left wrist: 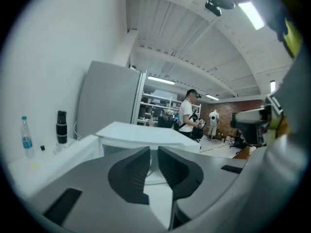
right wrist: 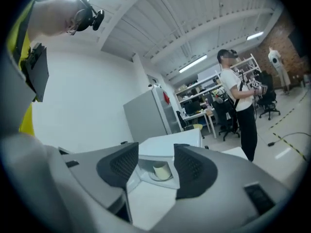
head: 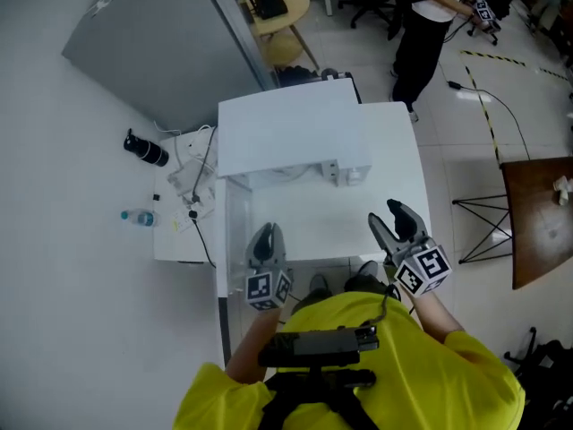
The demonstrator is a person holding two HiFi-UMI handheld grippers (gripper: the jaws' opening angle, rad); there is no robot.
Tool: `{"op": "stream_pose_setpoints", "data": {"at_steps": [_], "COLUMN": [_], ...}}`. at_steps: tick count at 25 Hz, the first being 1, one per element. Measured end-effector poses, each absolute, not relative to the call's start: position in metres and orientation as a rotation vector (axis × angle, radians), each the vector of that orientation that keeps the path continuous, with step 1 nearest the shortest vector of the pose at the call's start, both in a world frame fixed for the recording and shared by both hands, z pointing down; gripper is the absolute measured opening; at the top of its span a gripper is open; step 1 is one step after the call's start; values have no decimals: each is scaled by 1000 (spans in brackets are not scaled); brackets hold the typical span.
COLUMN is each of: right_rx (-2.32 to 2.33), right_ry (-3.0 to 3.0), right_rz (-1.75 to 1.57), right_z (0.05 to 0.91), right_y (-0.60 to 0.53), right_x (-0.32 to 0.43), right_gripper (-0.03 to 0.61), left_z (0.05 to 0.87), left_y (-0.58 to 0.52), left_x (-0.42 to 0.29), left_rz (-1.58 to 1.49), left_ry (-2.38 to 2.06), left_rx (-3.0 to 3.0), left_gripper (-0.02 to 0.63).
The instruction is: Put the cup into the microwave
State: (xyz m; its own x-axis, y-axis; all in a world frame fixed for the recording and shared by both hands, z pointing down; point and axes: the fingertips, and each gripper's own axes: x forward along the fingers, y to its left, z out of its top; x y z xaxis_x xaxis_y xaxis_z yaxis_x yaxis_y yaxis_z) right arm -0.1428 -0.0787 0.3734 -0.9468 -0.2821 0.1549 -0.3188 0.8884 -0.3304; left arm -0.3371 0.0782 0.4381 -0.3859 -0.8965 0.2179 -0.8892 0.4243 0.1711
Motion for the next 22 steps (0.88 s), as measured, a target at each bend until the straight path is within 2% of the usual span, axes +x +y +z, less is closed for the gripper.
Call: {"op": "stream_pose_setpoints", "data": {"at_steps": [1, 2, 3, 4, 7, 11, 14, 22], "right_rx": [486, 501, 516, 527, 524, 470, 468, 443], "right_ry": [-2977, -3004, -3031, -3057, -3112, -3159, -3159, -3109], "right_rz": [515, 495, 487, 490, 499, 468, 455, 441], "right_z": [361, 349, 337, 326, 301, 274, 266, 279], "right_y": [-80, -80, -81, -80, -73, -59, -52, -47], "right_x": [-145, -147, -148, -149, -153, -156, -154, -148], "right_gripper": [232, 218, 151, 103, 41, 41, 5, 3], "left_z": [414, 392, 373, 357, 326, 302, 285, 308], "left_y": [86, 92, 98, 104, 124, 143, 147, 113], "left_x": [-335, -334, -334, -336, -342, -339, -335, -324], "left_rz": [-42, -40, -33, -27, -63, -92, -42, -26], "left_ry": [-2420, -2437, -2455, -2471, -2481, -2475, -2524, -2437], "left_rx": [1583, 1612, 1634, 1649, 1634, 1607, 1613, 1672], "left_gripper": [26, 25, 0, 0, 0, 0, 0, 0]}}
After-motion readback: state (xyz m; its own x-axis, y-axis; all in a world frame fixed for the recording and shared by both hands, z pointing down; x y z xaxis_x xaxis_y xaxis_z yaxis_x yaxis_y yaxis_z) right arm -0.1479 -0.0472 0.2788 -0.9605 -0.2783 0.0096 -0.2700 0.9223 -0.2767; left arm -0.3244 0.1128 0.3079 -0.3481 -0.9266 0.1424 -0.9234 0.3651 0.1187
